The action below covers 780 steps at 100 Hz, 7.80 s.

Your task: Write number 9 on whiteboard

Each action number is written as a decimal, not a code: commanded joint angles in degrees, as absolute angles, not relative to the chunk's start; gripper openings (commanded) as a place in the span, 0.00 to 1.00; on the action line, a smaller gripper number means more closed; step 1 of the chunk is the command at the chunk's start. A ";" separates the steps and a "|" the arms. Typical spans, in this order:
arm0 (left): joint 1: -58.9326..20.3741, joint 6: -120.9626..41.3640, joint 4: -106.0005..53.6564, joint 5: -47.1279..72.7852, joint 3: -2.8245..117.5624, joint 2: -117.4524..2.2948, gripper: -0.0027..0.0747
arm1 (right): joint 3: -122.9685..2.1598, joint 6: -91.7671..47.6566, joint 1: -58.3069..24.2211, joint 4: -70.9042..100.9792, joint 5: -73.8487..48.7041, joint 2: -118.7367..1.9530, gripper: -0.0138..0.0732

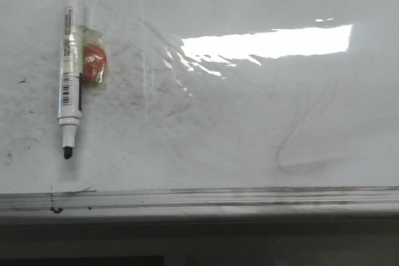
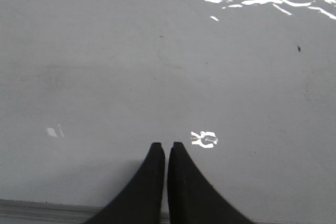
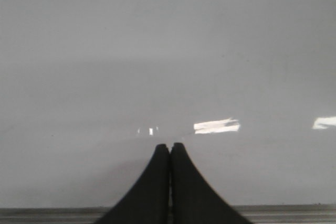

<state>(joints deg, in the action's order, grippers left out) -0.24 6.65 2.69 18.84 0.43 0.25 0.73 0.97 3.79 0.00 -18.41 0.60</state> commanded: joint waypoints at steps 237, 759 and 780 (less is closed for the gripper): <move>-0.38 6.85 -4.18 0.41 16.77 -11.18 0.35 | -18.22 0.90 -1.84 -0.35 -17.13 -15.70 0.09; -46.77 -14.64 -9.75 -16.49 14.38 -29.79 0.48 | -63.18 8.11 -45.87 -1.62 -40.95 -67.64 0.09; -53.95 -14.64 -7.83 -15.91 14.47 -36.11 0.48 | -65.16 8.67 -51.34 -0.60 -39.30 -66.69 0.09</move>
<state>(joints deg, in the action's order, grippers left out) -50.67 -14.78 -8.55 -12.24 12.65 -32.97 -62.55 8.22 -49.63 0.00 -43.20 -68.39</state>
